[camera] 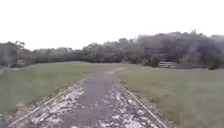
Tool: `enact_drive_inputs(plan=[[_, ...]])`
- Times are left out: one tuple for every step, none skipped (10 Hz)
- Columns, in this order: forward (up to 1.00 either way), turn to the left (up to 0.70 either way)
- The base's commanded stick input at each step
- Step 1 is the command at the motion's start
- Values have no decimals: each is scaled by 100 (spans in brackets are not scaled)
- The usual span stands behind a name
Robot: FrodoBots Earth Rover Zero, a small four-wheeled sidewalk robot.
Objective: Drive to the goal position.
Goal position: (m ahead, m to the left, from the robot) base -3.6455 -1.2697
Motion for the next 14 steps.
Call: enact_drive_inputs(plan=[[100, 0], [100, 0], [100, 0], [100, 2], [100, 19], [100, 0], [100, 0], [100, 0], [100, 0], [100, 0], [100, 0], [100, 0], [100, 0], [100, 0]])
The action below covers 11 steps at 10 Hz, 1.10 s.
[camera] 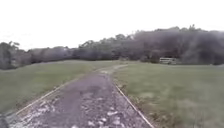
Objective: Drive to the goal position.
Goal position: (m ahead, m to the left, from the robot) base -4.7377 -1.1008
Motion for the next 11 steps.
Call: enact_drive_inputs(plan=[[100, 0], [100, 0], [100, 0], [100, 0], [100, 3], [100, 21], [100, 27], [100, 27], [100, 27], [100, 27], [100, 27]])
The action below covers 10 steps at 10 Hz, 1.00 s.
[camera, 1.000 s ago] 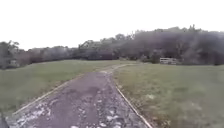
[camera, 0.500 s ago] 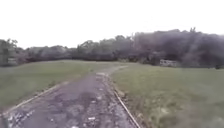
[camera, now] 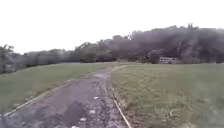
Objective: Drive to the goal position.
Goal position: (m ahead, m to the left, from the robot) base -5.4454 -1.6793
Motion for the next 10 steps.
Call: enact_drive_inputs(plan=[[100, 27], [100, 27], [100, 27], [100, 27], [100, 27], [100, 27], [100, 27], [100, 27], [100, 27], [100, 14]])
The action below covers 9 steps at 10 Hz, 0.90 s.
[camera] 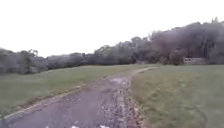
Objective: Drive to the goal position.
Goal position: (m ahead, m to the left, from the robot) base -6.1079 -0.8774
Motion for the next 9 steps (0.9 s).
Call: enact_drive_inputs(plan=[[100, 0], [100, 0], [100, 0], [100, 0], [100, 0], [100, -27], [100, -27], [100, -27], [100, -27]])
